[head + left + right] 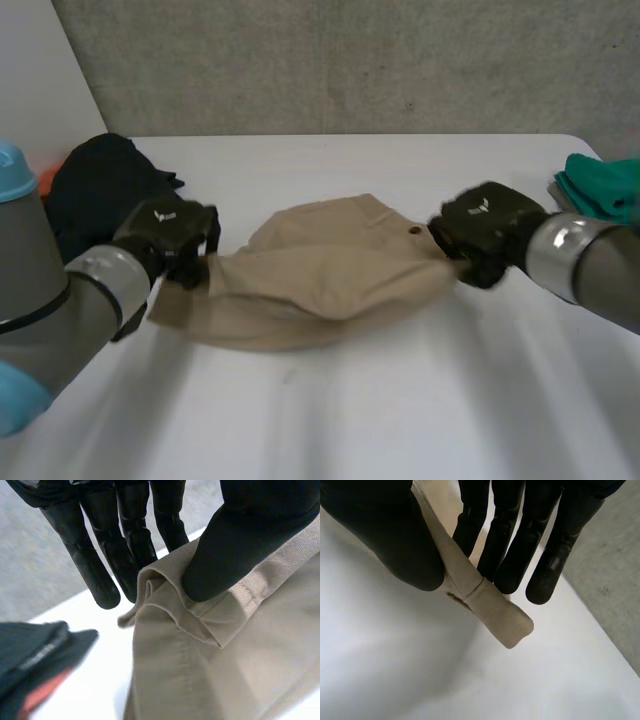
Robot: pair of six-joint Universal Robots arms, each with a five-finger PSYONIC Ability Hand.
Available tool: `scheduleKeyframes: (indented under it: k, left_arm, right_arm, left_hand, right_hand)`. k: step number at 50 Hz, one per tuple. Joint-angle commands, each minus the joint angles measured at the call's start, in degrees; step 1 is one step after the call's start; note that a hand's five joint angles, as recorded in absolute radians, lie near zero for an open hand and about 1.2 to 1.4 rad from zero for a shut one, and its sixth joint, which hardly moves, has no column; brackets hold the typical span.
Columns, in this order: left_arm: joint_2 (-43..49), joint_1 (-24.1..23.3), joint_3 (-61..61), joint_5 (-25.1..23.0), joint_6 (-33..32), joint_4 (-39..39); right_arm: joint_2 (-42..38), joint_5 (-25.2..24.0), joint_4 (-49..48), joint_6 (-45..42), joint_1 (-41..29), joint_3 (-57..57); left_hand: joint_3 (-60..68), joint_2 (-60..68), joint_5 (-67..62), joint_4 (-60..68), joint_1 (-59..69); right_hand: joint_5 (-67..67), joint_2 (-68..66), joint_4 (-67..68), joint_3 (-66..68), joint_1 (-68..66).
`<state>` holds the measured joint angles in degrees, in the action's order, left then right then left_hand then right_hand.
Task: Fold the laundry.
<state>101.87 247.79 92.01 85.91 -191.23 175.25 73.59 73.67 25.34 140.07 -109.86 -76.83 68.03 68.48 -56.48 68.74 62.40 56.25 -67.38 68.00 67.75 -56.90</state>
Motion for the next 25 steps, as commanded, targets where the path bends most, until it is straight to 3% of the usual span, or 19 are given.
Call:
scheduleKeyframes:
  k: [1,5,8,16,20,25]
  left_arm:
    - [-2.1,-1.7,1.5,-3.3,-0.1,-5.4]
    - [0.0,-1.7,-0.3,-3.4,-0.2,-3.3]
    - [5.5,-1.5,-3.6,-3.1,-2.0,0.3]
    - [16.2,-1.8,-19.8,-2.8,-11.3,9.6]
    - [19.1,-1.3,-30.6,-1.6,-13.8,18.5]
    - [18.6,-1.3,-40.3,2.1,-13.6,36.7]
  right_arm:
    - [6.2,5.2,11.3,-10.7,-0.4,-4.7]
    - [3.1,5.5,6.1,-10.4,-0.4,-5.7]
    - [-4.2,6.8,0.3,-8.7,-0.5,-3.5]
    - [-18.6,14.7,-5.5,-4.9,-1.8,17.8]
    - [-20.2,15.5,-16.6,-1.1,-1.9,31.4]
    - [-15.7,16.6,-35.4,1.8,-1.8,34.8]
  left_hand:
    - [12.0,11.5,-13.5,11.3,17.6]
    - [12.0,11.5,-13.5,11.3,17.6]
    - [12.0,11.5,-13.5,11.3,17.6]
    - [12.0,11.5,-13.5,11.3,17.6]
    - [12.0,11.5,-13.5,11.3,17.6]
    - [12.0,11.5,-13.5,11.3,17.6]
  right_hand:
    - [13.7,-12.6,12.0,12.2,-23.1]
    - [13.7,-12.6,12.0,12.2,-23.1]
    - [13.7,-12.6,12.0,12.2,-23.1]
    - [13.7,-12.6,12.0,12.2,-23.1]
    - [13.7,-12.6,12.0,12.2,-23.1]
    - [13.7,-12.6,12.0,12.2,-23.1]
